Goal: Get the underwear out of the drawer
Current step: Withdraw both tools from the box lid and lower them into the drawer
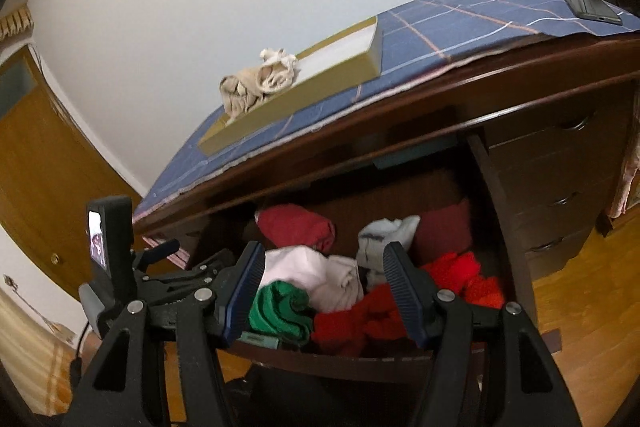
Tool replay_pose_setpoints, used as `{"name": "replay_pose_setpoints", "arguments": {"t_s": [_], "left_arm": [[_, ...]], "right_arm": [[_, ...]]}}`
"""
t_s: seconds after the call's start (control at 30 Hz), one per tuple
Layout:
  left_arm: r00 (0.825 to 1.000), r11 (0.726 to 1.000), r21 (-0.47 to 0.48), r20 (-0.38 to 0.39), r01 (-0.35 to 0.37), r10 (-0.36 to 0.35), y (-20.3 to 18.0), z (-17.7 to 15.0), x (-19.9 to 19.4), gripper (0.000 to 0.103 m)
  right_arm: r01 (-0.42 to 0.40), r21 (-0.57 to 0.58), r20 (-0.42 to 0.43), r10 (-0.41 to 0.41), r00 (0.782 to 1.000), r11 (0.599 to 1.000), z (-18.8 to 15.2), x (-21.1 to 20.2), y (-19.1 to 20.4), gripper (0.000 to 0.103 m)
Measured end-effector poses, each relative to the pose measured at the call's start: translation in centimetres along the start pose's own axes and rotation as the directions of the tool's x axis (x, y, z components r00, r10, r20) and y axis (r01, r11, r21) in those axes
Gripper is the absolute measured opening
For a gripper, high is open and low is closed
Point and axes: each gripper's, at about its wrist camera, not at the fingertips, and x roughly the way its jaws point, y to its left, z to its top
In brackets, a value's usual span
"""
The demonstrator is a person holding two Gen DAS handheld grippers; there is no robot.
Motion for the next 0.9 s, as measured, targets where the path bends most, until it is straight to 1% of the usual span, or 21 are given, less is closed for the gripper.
{"name": "replay_pose_setpoints", "arguments": {"t_s": [0.07, 0.13, 0.23, 0.3, 0.33, 0.4, 0.47, 0.53, 0.57, 0.6, 0.63, 0.67, 0.7, 0.77, 0.8, 0.9], "left_arm": [[0.999, 0.999, -0.026, -0.022, 0.034, -0.035, 0.3, -0.5, 0.1, 0.102], [0.997, 0.996, -0.038, -0.027, 0.075, -0.076, 0.4, -0.9, -0.2, 0.102], [0.991, 0.992, -0.014, -0.041, 0.128, -0.129, -0.3, -1.2, -0.5, 0.102], [0.987, 0.988, 0.009, -0.045, 0.152, -0.152, -0.9, -1.4, -0.5, 0.102], [0.989, 0.989, 0.032, -0.044, 0.143, -0.141, -1.3, -1.5, -0.4, 0.102], [0.996, 0.992, 0.087, -0.041, 0.087, -0.083, -1.8, -1.6, 0.0, 0.102], [0.998, 0.989, 0.133, -0.038, 0.057, -0.052, -2.0, -1.7, 0.3, 0.102], [0.997, 0.985, 0.157, -0.047, 0.068, -0.061, -1.8, -1.5, 0.7, 0.102], [0.995, 0.984, 0.154, -0.059, 0.093, -0.085, -1.6, -1.3, 1.0, 0.102], [0.990, 0.981, 0.143, -0.077, 0.131, -0.121, -1.4, -1.0, 1.3, 0.102], [0.979, 0.975, 0.123, -0.102, 0.188, -0.176, -1.1, -0.6, 1.8, 0.102], [0.971, 0.969, 0.107, -0.116, 0.223, -0.211, -1.0, -0.3, 2.0, 0.102], [0.957, 0.959, 0.084, -0.130, 0.271, -0.259, -0.8, 0.2, 2.4, 0.102], [0.928, 0.935, 0.067, -0.162, 0.348, -0.334, -0.8, 1.0, 3.2, 0.102], [0.913, 0.922, 0.068, -0.185, 0.380, -0.363, -1.0, 1.5, 3.8, 0.100], [0.883, 0.895, 0.115, -0.258, 0.431, -0.393, -2.3, 2.2, 5.2, 0.100]], "right_arm": [[-0.001, -0.003, -0.015, 0.001, 1.000, 1.000, -0.4, 0.3, 0.1, 0.064], [-0.009, 0.008, -0.028, 0.009, 1.000, 1.000, -0.7, 0.6, 0.0, 0.064], [-0.012, 0.023, -0.035, 0.013, 0.999, 1.000, -1.0, 0.8, -0.2, 0.064], [-0.012, 0.026, -0.037, 0.013, 0.999, 1.000, -1.1, 0.9, -0.2, 0.064], [-0.015, 0.025, -0.042, 0.016, 0.999, 1.000, -1.1, 1.0, -0.2, 0.064], [-0.021, 0.026, -0.051, 0.022, 0.998, 0.999, -1.2, 1.2, -0.2, 0.064], [-0.021, 0.035, -0.052, 0.023, 0.998, 0.999, -1.2, 1.3, -0.4, 0.064], [-0.021, 0.046, -0.051, 0.023, 0.998, 0.999, -1.1, 1.3, -0.5, 0.064], [-0.021, 0.055, -0.051, 0.024, 0.998, 0.998, -1.2, 1.4, -0.7, 0.064], [-0.021, 0.061, -0.052, 0.024, 0.998, 0.998, -1.2, 1.5, -0.8, 0.064], [-0.021, 0.065, -0.056, 0.025, 0.998, 0.998, -1.3, 1.5, -0.8, 0.064], [-0.021, 0.068, -0.058, 0.025, 0.998, 0.997, -1.3, 1.6, -0.9, 0.064], [-0.022, 0.071, -0.061, 0.026, 0.998, 0.997, -1.3, 1.6, -0.9, 0.064], [-0.023, 0.074, -0.063, 0.027, 0.998, 0.997, -1.4, 1.6, -0.9, 0.064], [-0.023, 0.076, -0.063, 0.028, 0.998, 0.997, -1.4, 1.6, -1.0, 0.064], [-0.023, 0.083, -0.063, 0.028, 0.998, 0.996, -1.4, 1.5, -1.1, 0.064]]}}
